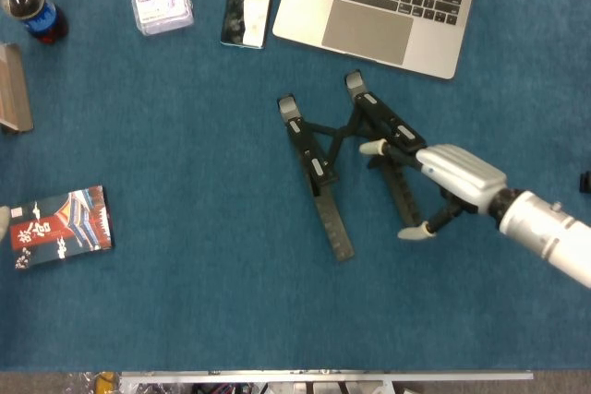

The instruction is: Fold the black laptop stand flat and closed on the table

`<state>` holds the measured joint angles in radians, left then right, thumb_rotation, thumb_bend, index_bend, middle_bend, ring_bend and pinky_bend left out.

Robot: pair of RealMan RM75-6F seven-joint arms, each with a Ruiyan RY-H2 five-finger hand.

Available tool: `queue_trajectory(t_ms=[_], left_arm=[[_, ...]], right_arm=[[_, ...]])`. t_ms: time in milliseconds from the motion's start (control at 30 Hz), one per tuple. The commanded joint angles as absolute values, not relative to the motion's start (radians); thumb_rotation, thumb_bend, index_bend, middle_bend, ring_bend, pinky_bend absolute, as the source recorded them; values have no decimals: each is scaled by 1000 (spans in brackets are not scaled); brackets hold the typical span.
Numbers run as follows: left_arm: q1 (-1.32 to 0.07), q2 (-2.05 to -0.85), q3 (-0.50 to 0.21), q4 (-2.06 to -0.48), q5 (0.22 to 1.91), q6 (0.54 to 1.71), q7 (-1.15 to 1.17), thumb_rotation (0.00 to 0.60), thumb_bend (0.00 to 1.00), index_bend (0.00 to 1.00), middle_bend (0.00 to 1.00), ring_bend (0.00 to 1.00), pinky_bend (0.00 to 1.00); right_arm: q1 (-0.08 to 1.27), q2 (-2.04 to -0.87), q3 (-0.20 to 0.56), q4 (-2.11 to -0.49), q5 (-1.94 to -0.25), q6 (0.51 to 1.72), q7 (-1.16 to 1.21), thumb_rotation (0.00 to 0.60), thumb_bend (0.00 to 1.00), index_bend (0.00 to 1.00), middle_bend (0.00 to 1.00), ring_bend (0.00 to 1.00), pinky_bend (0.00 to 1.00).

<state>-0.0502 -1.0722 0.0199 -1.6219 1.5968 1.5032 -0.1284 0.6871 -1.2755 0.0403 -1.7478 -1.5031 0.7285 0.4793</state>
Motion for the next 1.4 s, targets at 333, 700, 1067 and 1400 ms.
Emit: queue_trajectory(t_ms=[333,700,1067,1400], left_arm=[[-82,-1063,26,-1625,1618,1466,-125,600,350,17,39,0,0],[-94,-1064,30,-1627,1618,1453,-123,600,351,17,40,0,0],[-97,-1066,33,-1621,1612,1451,-127,600,350,16,39,0,0],[-101,-1070,35,-1620,1610,1448,-126,600,350,17,40,0,0]], right_arm=[[766,-1308,127,-1712,-1389,686,421,600,0,118,234,109,224],[824,-1360,178,-1634,-1323,650,417,600,0,128,234,110,224],[856,-1406,208,-1546,-1275,629,437,600,0,129,234,110,224],[860,-1420,209,-1523,-1276,623,459,600,0,132,234,110,225]])
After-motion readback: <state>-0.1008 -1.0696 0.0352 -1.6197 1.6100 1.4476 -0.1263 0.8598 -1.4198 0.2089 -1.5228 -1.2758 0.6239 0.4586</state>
